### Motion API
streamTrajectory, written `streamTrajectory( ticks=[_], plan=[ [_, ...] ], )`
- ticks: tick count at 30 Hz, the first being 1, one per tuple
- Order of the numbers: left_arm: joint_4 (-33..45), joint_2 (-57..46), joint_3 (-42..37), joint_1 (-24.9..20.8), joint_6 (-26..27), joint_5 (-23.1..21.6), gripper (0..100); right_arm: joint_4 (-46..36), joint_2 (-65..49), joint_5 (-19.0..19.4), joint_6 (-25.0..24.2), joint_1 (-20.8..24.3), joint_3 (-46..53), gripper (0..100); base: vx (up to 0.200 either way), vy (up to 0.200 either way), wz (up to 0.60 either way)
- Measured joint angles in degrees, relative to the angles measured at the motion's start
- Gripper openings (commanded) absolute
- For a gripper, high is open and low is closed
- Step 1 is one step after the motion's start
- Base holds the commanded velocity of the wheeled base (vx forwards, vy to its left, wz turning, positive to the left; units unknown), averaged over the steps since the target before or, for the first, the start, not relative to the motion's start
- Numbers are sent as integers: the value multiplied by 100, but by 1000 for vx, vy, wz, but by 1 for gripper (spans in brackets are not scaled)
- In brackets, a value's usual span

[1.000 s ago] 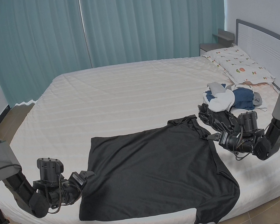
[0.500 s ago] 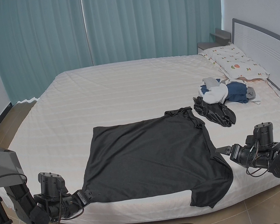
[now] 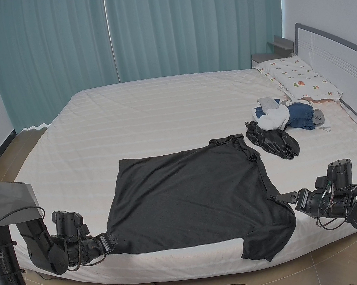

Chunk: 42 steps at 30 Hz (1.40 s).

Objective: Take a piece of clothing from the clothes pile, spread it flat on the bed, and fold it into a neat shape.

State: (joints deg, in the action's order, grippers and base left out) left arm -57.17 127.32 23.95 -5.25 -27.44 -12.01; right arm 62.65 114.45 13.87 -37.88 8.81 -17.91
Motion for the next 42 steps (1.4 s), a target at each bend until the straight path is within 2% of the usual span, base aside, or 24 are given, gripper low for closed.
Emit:
streamTrajectory(
  ticks=[12,13,22,27,32,42],
  plan=[
    [6,339,158,-122,100,-2,100,0,60,82,126,-206,13,100,0,0,0],
    [33,352,178,-141,98,7,0,0,61,88,126,-206,20,100,0,0,0],
    [52,388,212,-199,0,137,0,-7,101,96,145,-215,46,100,0,0,0],
    [41,352,154,-177,-318,363,0,-7,262,96,440,-297,79,100,0,0,0],
    [16,206,63,-171,-685,435,0,39,755,99,758,-480,-15,100,0,0,0],
    [16,-52,-185,-163,-811,440,0,217,1675,96,844,-612,-697,100,0,0,0]
  ],
)
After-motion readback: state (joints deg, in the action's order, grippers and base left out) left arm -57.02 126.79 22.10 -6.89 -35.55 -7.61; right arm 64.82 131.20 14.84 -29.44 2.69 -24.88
